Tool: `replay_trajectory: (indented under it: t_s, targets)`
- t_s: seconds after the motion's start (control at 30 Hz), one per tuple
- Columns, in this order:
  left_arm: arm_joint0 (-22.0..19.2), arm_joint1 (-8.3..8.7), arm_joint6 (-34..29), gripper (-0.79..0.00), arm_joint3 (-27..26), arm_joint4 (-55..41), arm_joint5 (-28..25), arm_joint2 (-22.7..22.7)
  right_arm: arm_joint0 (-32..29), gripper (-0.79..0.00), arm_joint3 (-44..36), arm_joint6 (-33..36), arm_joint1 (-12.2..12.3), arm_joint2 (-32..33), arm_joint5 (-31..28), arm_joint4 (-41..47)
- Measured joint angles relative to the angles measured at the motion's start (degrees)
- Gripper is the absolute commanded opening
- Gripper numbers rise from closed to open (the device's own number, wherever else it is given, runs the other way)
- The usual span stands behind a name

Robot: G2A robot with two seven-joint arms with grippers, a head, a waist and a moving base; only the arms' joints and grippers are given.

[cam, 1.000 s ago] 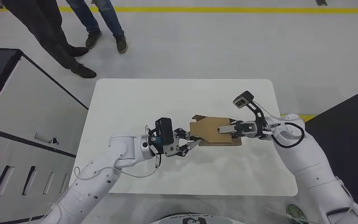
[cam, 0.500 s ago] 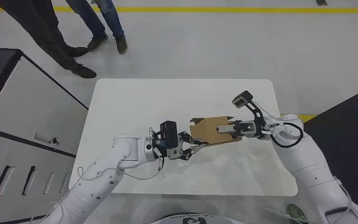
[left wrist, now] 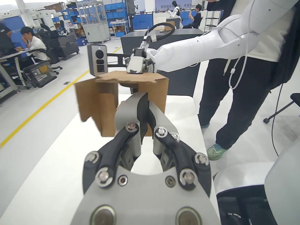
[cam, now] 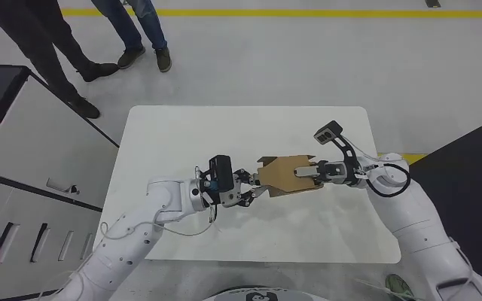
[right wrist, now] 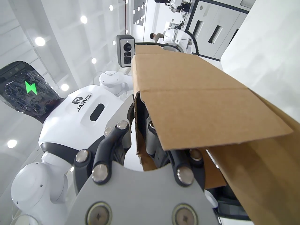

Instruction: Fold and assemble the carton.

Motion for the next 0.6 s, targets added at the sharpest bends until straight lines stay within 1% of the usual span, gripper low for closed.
replay_trajectory:
  t_s: [0.17, 0.27, 0.43, 0.6]
  targets:
    - [1.8, 0.59, 1.0, -0.785, -0.8, 0.7, 1.4, -3.8, -0.6, -0.785, -0.4, 1.0, 0.0, 0.9, 1.0, 0.3]
    - [2.6, 0.73, 1.9, -0.785, -1.4, 1.3, 3.0, -5.3, -0.7, -0.785, -0.5, 1.5, 0.0, 1.1, 1.5, 0.2]
    - [3.5, 0.70, 4.3, -0.785, -2.2, 2.3, 5.1, -6.1, -0.9, -0.785, -0.7, 1.8, -0.1, 0.7, 1.8, -0.4]
    - [3.4, 0.57, 5.1, -0.785, -1.9, 2.6, 4.6, -5.5, -0.6, -0.785, -1.1, 1.8, 0.1, -0.8, 1.8, -1.4]
